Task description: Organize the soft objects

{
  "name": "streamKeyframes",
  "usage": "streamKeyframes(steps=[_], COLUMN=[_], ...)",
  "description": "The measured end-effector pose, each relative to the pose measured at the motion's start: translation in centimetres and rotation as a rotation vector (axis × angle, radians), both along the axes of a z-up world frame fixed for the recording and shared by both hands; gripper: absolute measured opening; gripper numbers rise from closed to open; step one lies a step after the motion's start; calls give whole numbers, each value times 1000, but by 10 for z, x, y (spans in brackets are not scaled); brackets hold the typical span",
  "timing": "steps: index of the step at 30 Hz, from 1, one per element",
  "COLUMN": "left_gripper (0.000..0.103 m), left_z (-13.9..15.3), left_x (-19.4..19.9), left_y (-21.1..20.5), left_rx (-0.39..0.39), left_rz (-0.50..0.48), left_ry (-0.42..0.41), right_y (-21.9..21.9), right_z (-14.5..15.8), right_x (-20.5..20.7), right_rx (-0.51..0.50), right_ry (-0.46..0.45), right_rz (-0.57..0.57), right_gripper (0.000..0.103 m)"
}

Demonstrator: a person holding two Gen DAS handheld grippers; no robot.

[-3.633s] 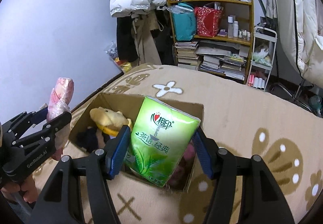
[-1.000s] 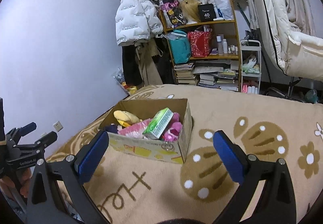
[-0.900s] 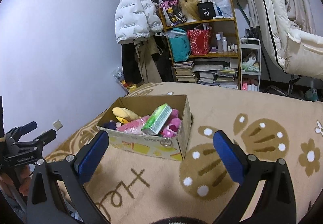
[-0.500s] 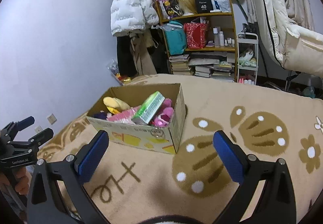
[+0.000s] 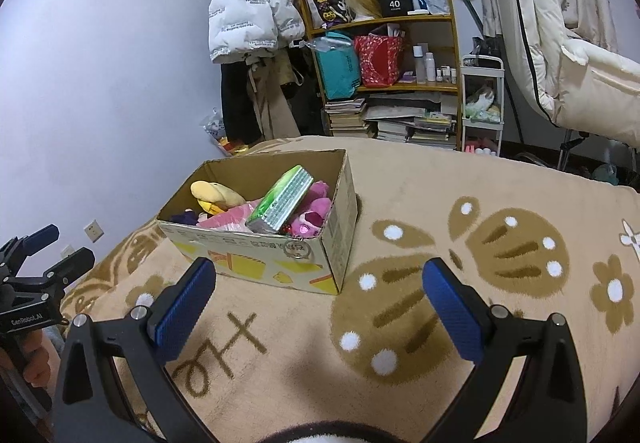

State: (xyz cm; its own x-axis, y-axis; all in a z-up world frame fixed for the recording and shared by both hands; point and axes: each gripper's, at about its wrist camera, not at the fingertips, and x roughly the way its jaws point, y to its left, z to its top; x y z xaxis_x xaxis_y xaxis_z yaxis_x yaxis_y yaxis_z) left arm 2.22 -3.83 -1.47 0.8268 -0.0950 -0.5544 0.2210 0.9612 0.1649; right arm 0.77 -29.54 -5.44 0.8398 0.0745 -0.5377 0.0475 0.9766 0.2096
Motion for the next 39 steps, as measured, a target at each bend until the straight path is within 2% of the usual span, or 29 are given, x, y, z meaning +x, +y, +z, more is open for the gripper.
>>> streamKeyframes(steps=[39], left_gripper=[103], left_z=[-3], left_x=[-1], left_y=[-3], left_rx=[16], left_rz=[-16], left_ry=[8], right_y=[-2], right_z=[-1], right_x=[-2], right_rx=[6], right_ry=[8], right_rz=[1], right_gripper=[103])
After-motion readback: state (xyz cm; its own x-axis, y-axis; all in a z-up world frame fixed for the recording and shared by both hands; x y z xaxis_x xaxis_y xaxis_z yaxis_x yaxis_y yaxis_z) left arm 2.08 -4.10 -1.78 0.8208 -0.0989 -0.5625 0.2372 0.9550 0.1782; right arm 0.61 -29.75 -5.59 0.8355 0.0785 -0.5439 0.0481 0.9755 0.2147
